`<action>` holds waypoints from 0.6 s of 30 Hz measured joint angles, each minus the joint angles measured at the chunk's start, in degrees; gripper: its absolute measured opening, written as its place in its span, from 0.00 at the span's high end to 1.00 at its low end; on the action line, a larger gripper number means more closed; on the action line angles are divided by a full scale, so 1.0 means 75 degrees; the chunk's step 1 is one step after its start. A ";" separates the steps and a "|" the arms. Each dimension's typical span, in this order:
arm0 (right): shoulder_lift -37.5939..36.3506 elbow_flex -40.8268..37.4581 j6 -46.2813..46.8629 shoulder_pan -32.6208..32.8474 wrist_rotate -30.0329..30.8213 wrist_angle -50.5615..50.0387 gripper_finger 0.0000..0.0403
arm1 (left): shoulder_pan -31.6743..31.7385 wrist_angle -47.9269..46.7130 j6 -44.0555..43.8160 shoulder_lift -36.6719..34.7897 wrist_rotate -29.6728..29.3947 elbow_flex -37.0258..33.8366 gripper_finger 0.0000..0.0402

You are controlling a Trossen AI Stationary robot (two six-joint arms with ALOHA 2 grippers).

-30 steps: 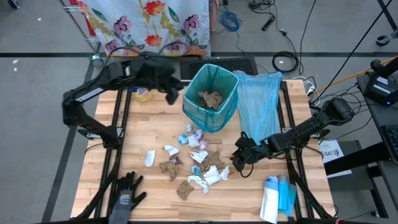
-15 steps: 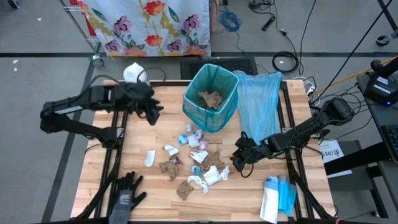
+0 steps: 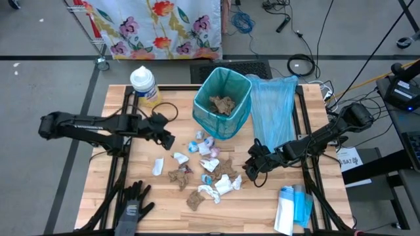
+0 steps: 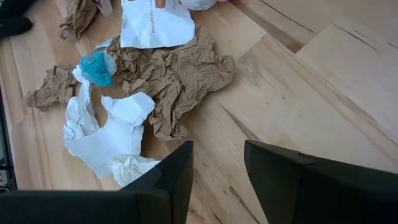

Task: Place trash/remove bag and relplace
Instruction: Put the top right brown napkin into the trash bin

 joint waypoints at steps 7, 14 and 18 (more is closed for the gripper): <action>0.0000 0.0000 -0.1276 0.0067 -0.0034 0.0339 0.67 | -0.0207 -0.0105 -0.0233 -0.0003 0.0007 -0.0224 0.61; 0.0000 0.0000 -0.2567 0.0073 -0.0032 0.0840 0.67 | -0.0223 -0.0116 -0.0271 -0.0006 -0.0037 -0.0224 0.61; 0.0000 0.0000 -0.3204 0.0073 -0.0187 0.1130 0.67 | -0.0223 -0.0122 -0.0273 -0.0003 -0.0034 -0.0224 0.61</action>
